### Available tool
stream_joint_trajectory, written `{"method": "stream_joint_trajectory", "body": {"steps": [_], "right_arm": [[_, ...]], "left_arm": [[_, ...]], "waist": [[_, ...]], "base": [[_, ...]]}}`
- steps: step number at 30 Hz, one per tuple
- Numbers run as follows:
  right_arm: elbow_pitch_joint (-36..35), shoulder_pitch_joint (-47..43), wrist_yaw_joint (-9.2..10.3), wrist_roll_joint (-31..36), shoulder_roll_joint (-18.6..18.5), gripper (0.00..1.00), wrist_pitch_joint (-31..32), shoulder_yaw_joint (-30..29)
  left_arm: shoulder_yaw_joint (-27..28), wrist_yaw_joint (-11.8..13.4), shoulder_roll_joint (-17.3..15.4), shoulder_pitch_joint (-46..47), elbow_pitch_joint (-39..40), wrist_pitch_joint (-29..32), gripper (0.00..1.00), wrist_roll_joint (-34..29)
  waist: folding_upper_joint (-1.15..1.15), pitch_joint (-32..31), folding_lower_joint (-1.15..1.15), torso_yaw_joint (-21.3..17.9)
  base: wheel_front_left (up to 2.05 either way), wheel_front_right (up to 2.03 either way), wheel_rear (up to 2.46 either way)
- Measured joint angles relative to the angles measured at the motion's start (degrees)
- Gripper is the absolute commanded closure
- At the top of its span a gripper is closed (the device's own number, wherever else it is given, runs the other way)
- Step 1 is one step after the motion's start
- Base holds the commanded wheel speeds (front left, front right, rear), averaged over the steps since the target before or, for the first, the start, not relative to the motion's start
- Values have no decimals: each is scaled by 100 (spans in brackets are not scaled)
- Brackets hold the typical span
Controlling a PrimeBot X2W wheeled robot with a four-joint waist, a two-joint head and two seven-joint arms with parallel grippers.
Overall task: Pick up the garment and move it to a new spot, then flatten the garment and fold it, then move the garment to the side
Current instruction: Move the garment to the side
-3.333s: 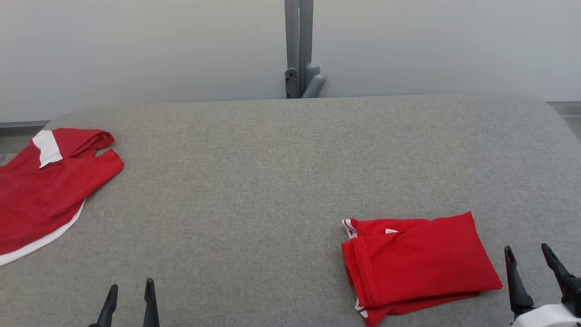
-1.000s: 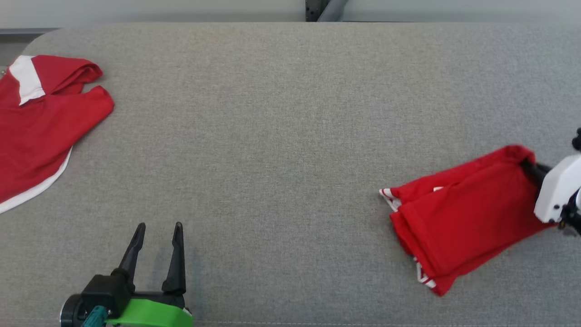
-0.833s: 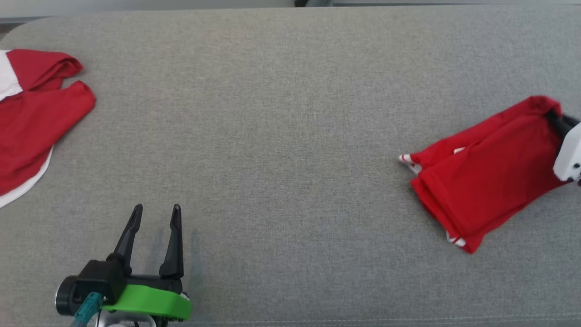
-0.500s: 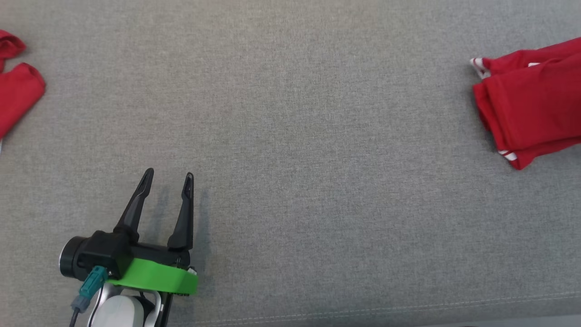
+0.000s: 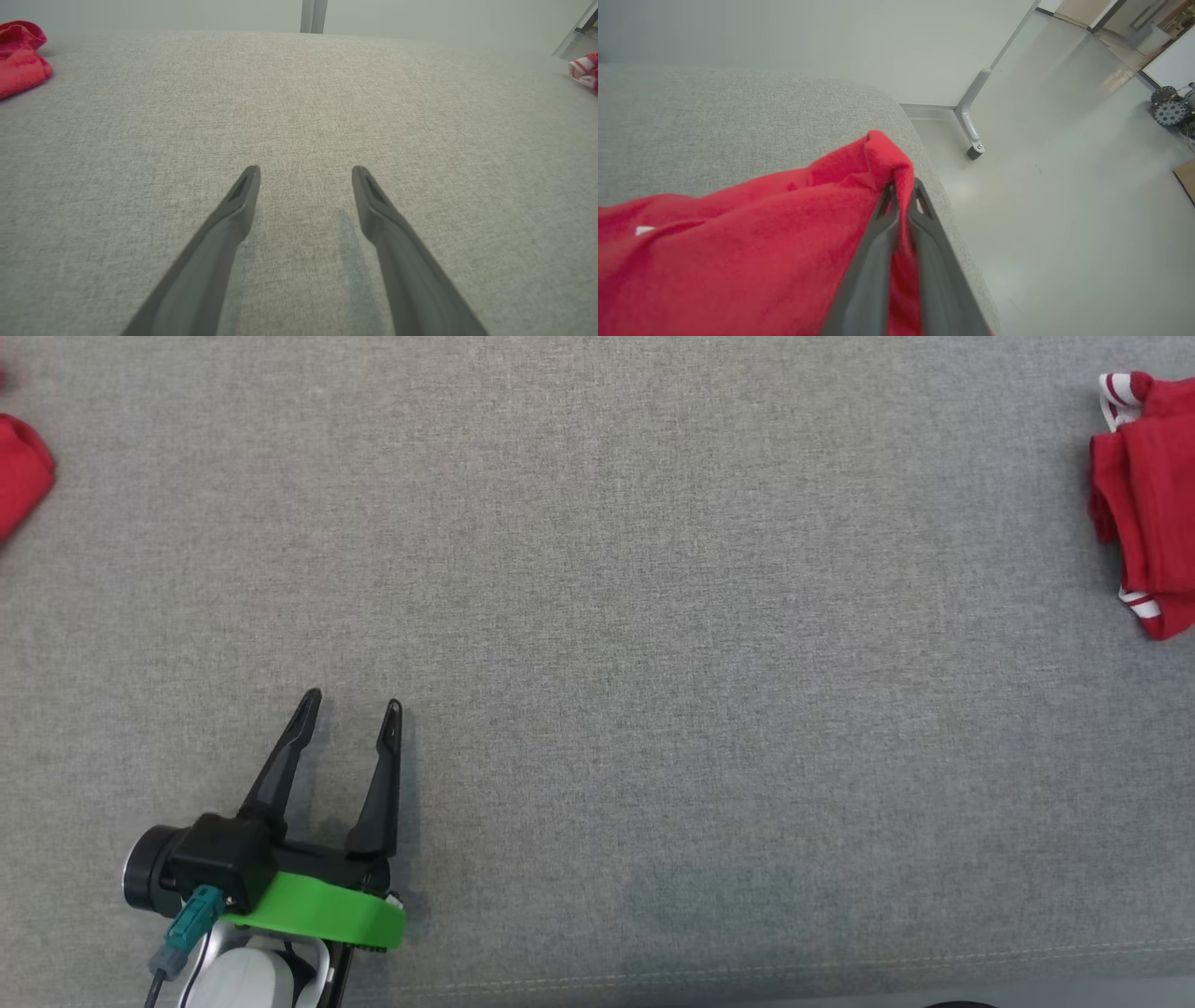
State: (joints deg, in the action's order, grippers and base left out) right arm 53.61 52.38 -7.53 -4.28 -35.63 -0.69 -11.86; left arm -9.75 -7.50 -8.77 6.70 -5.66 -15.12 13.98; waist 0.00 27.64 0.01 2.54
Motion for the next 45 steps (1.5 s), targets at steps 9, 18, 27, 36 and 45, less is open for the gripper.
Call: {"method": "stream_joint_trajectory", "body": {"steps": [9, 18, 27, 36, 45], "right_arm": [[-138, 65, -1, 1340, 378, 0, -704, -896], [-844, -742, -1, 1526, 1141, 0, -1404, -591], [-2437, -2682, -1, 751, 1440, 0, -1437, -343], [-3609, -4643, 0, 658, 2512, 0, -1437, -409], [-3730, -5627, 0, 735, 3058, 0, -1437, -172]], "left_arm": [[82, 0, 84, -14, -26, -1, 0, 0], [326, 0, 260, -504, -234, -1, 0, -11], [794, 0, 471, -1081, -552, -1, 0, -36], [1314, 2, 566, -1531, -896, -1, 0, -204], [1433, 1, 578, -1490, -1201, 0, 0, -347]], "waist": [[0, -185, 0, 53], [0, -873, 0, 47], [0, -1822, -1, 119], [0, -2746, -1, 285], [0, -3131, -1, 468]], "base": [[0, 0, 0], [0, 0, 0], [0, 0, 0], [0, 0, 0], [0, 0, 0]]}}
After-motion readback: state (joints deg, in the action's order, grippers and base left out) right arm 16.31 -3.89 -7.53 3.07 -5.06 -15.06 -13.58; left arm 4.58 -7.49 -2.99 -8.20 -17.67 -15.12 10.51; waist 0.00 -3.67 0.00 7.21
